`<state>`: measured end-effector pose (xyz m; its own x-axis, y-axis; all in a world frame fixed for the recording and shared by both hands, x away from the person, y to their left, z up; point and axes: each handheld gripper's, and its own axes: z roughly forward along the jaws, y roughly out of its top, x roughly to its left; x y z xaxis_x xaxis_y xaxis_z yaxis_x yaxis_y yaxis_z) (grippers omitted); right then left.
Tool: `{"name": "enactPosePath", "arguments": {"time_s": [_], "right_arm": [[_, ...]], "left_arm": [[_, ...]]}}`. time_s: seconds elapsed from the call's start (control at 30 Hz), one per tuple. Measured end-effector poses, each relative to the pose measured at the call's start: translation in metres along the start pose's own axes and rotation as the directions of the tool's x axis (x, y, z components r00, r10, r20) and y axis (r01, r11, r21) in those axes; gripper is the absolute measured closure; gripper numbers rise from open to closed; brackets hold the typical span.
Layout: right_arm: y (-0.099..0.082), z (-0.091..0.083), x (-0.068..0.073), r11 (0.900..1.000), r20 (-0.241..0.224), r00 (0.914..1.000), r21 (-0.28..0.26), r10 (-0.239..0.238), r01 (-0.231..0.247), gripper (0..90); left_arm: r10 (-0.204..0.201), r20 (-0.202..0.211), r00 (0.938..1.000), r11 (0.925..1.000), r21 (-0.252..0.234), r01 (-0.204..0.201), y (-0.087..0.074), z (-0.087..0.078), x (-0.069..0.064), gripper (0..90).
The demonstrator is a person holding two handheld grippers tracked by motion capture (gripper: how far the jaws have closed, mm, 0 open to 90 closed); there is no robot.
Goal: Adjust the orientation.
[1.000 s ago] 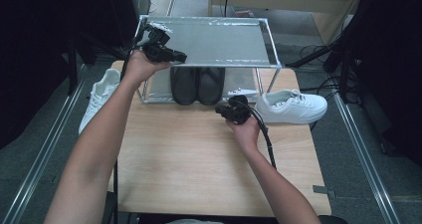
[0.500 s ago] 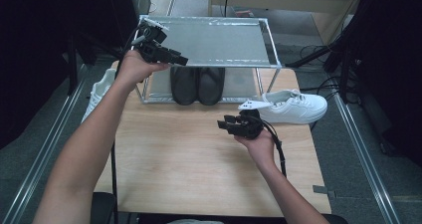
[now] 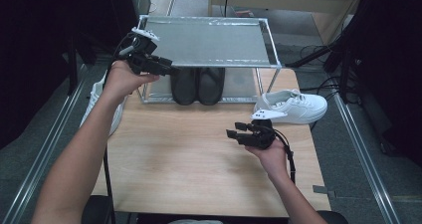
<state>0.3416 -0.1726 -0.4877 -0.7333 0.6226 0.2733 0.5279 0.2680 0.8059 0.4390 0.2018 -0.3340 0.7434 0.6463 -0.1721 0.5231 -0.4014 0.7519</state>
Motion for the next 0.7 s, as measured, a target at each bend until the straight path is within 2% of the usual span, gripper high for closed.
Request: {"name": "enactPosePath", "arguments": {"time_s": [0.13,0.37,0.57,0.7], "right_arm": [[0.0,-0.001,-0.002,0.9999,0.0,1.0,-0.007,-0.01,0.01,48.8],[0.001,0.007,-0.005,0.9996,-0.009,0.9997,0.016,-0.021,0.021,48.8],[0.005,0.012,-0.005,0.999,-0.013,0.9993,0.026,-0.036,0.036,48.8],[0.008,0.012,-0.008,0.9989,-0.009,0.9992,0.026,-0.038,0.039,48.8]], "left_arm": [[-0.019,-0.01,0.9998,0.9998,-0.003,0.019,-0.019,-0.004,0.0,42.2],[-0.052,-0.028,0.9983,0.9987,-0.008,0.051,-0.052,-0.008,-0.001,41.6],[-0.08,-0.059,0.995,0.9968,-0.003,0.08,-0.078,-0.012,-0.002,41.3],[-0.105,-0.073,0.9917,0.9944,-0.018,0.104,-0.096,-0.015,-0.002,41.3]]}}
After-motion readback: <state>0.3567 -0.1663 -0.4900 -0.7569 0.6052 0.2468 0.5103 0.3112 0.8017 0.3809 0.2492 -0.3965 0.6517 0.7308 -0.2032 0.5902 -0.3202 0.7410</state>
